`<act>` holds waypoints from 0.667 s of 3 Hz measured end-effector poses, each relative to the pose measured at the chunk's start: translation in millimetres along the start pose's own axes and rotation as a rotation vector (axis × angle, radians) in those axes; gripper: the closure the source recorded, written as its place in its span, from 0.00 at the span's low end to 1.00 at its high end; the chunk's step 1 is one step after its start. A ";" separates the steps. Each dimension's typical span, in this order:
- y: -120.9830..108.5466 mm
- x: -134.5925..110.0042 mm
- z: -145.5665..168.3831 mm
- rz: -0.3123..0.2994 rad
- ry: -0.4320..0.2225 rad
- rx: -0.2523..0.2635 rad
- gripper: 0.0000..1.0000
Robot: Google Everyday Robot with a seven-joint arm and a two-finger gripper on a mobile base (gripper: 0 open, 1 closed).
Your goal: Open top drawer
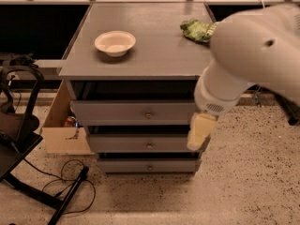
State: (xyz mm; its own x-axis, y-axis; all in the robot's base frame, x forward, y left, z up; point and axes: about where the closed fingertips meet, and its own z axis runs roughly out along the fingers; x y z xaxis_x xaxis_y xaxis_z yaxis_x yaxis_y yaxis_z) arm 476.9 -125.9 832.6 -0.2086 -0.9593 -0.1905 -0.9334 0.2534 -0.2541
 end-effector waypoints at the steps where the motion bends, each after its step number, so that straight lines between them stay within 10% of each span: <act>1: 7.9 -22.9 69.7 -0.032 0.018 -0.024 0.00; 2: -4.8 -38.2 121.3 -0.063 0.040 -0.041 0.00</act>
Offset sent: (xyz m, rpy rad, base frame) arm 0.1012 0.0737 -0.1569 -0.0730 0.0570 0.0896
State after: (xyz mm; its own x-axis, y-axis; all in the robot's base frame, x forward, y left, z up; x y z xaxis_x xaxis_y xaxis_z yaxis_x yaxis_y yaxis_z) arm 524.7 -75.3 726.1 -0.1601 -0.9775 -0.1370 -0.9560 0.1882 -0.2253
